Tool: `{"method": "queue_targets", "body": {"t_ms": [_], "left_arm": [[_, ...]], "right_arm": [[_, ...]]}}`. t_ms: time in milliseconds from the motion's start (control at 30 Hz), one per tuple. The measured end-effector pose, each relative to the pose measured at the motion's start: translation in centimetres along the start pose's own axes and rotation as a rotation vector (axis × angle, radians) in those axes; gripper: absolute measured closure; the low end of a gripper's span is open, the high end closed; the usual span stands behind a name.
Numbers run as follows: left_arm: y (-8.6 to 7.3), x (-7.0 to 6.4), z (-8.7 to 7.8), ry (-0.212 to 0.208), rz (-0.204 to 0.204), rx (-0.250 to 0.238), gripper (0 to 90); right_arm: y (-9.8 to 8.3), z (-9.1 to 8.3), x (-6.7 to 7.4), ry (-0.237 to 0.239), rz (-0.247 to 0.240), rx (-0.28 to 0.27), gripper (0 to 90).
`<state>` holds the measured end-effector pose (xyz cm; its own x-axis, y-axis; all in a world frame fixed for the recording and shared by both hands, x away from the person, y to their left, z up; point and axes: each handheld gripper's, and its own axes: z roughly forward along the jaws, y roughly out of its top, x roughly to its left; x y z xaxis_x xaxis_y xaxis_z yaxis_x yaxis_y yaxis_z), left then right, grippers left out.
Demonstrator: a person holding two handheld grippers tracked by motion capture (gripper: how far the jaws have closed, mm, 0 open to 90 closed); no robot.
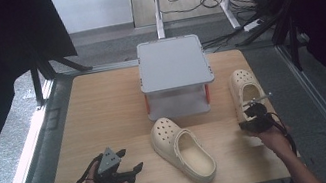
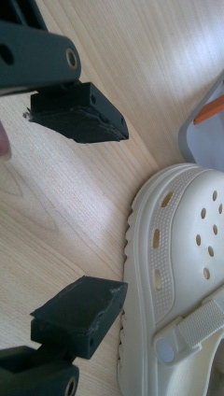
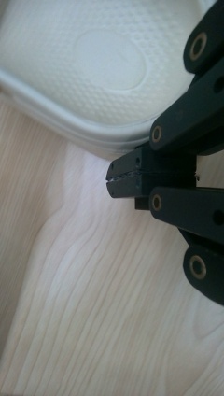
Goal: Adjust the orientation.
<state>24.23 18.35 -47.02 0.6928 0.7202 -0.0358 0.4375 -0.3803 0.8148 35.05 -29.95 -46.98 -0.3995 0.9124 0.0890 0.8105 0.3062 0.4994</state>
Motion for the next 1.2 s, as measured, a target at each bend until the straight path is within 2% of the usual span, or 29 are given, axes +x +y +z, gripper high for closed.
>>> {"method": "queue_targets", "body": {"t_ms": [33,67,100,233,400,633,667,767,933,1200], "left_arm": [[0.0,0.0,0.0,0.0,0.0,0.001,23.7],[0.0,0.0,0.0,0.0,0.0,0.002,23.7],[0.0,0.0,0.0,0.001,-0.001,0.003,23.6],[0.0,0.0,0.0,0.002,-0.001,0.003,23.6],[0.0,0.0,0.0,0.002,-0.001,0.007,23.6],[0.0,0.1,0.0,0.003,0.001,0.005,23.6],[0.0,0.1,-0.1,0.002,0.001,0.005,23.6],[0.0,0.0,0.0,0.002,0.002,0.006,23.6],[0.0,0.1,-0.1,0.003,0.002,0.006,23.6],[0.0,0.0,0.1,0.002,0.002,0.01,23.6]], "right_arm": [[-0.5,-0.4,-0.8,-0.002,0.009,0.001,90.0],[-0.5,-0.4,-0.8,-0.002,0.009,0.001,90.0],[-0.9,-0.8,-1.6,-0.006,0.016,0.006,90.0],[-1.2,-1.1,-2.5,-0.006,0.017,0.012,90.0],[-1.1,-1.3,-2.4,-0.005,-0.003,0.012,90.0],[0.6,-3.3,-2.8,0.006,-0.017,-0.047,87.4],[1.1,-3.9,-3.1,0.005,-0.015,-0.066,86.1],[1.8,-4.4,-3.5,0.003,-0.012,-0.078,81.6],[2.7,-4.1,-4.2,-0.008,-0.008,-0.072,74.5],[4.3,-2.6,-5.5,0.0,0.006,-0.064,71.1]]}}
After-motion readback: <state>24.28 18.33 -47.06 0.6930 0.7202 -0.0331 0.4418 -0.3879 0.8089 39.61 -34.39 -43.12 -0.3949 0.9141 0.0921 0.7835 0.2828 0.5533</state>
